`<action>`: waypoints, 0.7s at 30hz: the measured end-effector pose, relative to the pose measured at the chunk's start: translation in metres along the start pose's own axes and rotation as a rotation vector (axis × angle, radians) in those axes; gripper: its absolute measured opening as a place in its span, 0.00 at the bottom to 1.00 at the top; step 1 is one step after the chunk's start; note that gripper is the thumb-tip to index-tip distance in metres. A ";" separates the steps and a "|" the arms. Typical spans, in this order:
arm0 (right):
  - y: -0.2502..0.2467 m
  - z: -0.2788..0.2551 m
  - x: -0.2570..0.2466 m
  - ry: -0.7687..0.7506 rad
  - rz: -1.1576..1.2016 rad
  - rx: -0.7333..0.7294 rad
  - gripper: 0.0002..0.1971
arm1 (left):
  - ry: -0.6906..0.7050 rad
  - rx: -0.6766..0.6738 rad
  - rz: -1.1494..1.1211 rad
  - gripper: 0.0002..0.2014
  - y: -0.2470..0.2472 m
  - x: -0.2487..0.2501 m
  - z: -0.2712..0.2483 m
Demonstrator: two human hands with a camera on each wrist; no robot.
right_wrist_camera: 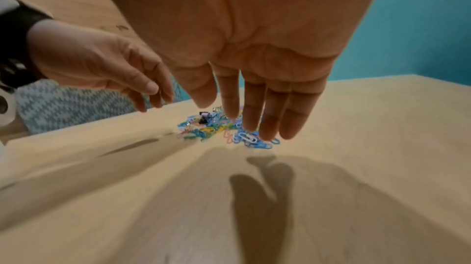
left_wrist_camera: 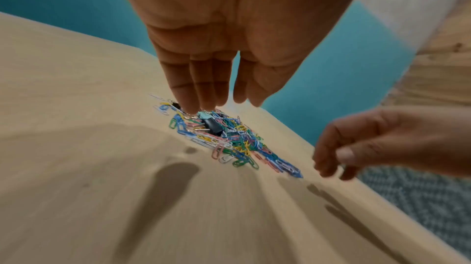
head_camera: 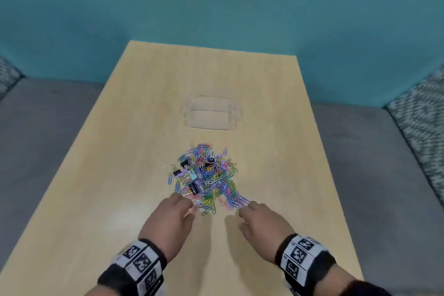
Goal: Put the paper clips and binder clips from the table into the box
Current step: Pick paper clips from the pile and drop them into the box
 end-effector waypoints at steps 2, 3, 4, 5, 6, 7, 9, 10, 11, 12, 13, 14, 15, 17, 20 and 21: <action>-0.005 0.017 -0.003 -0.011 -0.027 0.051 0.14 | 0.056 -0.022 0.080 0.06 0.009 0.008 0.013; -0.005 0.026 -0.006 -0.019 -0.040 0.068 0.14 | 0.077 -0.038 0.119 0.07 0.014 0.012 0.020; -0.008 0.033 -0.008 -0.019 -0.042 0.094 0.13 | 0.071 -0.066 0.146 0.08 0.017 0.016 0.027; -0.009 0.041 -0.009 -0.010 -0.049 0.109 0.13 | 0.072 -0.078 0.170 0.09 0.020 0.018 0.033; -0.009 0.047 -0.010 0.007 -0.050 0.136 0.12 | 0.073 -0.089 0.192 0.10 0.022 0.020 0.037; -0.010 0.051 -0.009 0.033 -0.047 0.161 0.12 | 0.074 -0.095 0.215 0.12 0.023 0.021 0.042; -0.011 0.060 -0.007 0.081 -0.019 0.177 0.14 | 0.074 -0.119 0.256 0.18 0.027 0.021 0.050; -0.011 0.064 -0.007 0.108 -0.006 0.170 0.15 | 0.080 -0.130 0.269 0.22 0.029 0.023 0.054; -0.011 0.068 -0.008 0.127 0.007 0.166 0.16 | 0.089 -0.141 0.281 0.25 0.032 0.024 0.059; -0.012 0.073 -0.009 0.140 0.014 0.173 0.18 | 0.101 -0.156 0.298 0.29 0.035 0.026 0.064; -0.012 0.077 -0.011 0.148 0.020 0.175 0.20 | 0.111 -0.172 0.312 0.30 0.038 0.028 0.069; -0.013 0.081 -0.013 0.151 0.025 0.174 0.23 | 0.119 -0.185 0.327 0.30 0.040 0.031 0.073; -0.011 0.086 -0.014 0.159 0.025 0.161 0.26 | 0.123 -0.199 0.347 0.30 0.043 0.033 0.077; -0.007 0.093 -0.013 0.183 0.005 0.159 0.29 | 0.121 -0.207 0.388 0.29 0.047 0.033 0.082; -0.001 0.099 -0.010 0.196 -0.040 0.174 0.31 | 0.116 -0.238 0.396 0.32 0.054 0.025 0.082; 0.000 0.100 -0.011 0.186 -0.054 0.188 0.30 | 0.121 -0.247 0.387 0.33 0.055 0.021 0.081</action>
Point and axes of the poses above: each hand's wrist, its own z-axis towards the middle knuckle, its own y-axis out of the palm, x = y × z, the point moved 8 cm from there along z, towards the middle knuckle, and after that the axes turned 6 degrees about -z, right-handed, at the moved point
